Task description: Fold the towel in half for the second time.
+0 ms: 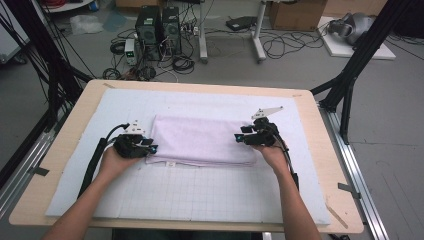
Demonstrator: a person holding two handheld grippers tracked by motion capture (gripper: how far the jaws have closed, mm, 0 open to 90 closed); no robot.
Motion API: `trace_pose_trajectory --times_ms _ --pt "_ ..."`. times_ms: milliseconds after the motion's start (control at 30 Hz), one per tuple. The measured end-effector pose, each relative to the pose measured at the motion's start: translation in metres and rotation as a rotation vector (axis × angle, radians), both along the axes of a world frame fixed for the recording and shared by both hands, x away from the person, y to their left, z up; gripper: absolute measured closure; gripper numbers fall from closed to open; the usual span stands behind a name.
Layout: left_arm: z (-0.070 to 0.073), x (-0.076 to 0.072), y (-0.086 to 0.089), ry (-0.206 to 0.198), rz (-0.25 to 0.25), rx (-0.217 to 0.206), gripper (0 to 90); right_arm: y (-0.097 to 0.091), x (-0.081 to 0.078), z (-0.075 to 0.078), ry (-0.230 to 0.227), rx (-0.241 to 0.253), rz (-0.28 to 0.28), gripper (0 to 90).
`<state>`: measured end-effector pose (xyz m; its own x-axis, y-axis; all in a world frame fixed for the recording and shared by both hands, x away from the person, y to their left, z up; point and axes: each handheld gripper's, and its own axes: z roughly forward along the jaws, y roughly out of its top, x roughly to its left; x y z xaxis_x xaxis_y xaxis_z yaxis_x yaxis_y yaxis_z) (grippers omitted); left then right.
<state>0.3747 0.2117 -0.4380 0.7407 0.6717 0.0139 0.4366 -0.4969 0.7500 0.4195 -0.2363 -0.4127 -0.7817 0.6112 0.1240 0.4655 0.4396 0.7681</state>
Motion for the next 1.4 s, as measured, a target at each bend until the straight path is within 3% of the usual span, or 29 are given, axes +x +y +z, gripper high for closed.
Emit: trace_pose_trajectory --times_ms 133,300,467,600,767,900,1000,1067,1133,1400 --pt "0.002 -0.003 0.004 0.001 -0.008 -0.009 63.1 -0.002 -0.004 -0.002 -0.004 0.006 0.0 47.7" --pt "0.007 -0.01 0.009 -0.018 0.007 -0.086 58.9 0.002 -0.01 -0.004 -0.017 -0.01 0.01 42.7" --pt "0.014 -0.014 0.014 -0.036 0.023 -0.141 49.8 0.008 -0.015 -0.005 -0.025 -0.024 0.024 37.9" --pt "0.017 -0.019 0.016 -0.045 0.03 -0.156 41.0 0.012 -0.023 -0.008 -0.028 -0.024 0.03 32.4" --pt "0.017 -0.026 0.018 -0.034 0.032 -0.161 34.3 0.013 -0.037 -0.006 -0.044 -0.005 0.032 26.8" --pt "0.02 -0.031 0.021 -0.042 0.038 -0.164 30.4 0.012 -0.044 -0.003 -0.006 0.008 0.022 16.1" --pt "0.021 -0.035 0.022 -0.047 0.043 -0.156 29.0 0.014 -0.05 0.002 -0.021 0.002 0.02 12.2" --pt "0.021 -0.038 0.023 -0.047 0.041 -0.15 27.9 0.016 -0.055 0.004 -0.028 -0.01 0.023 12.0" --pt "0.021 -0.04 0.024 -0.047 0.042 -0.144 26.9 0.015 -0.061 0.004 -0.059 0.016 0.018 12.1" --pt "0.024 -0.05 0.023 -0.068 0.041 -0.133 19.4 0.001 -0.075 0.001 -0.069 0.028 -0.008 12.0"
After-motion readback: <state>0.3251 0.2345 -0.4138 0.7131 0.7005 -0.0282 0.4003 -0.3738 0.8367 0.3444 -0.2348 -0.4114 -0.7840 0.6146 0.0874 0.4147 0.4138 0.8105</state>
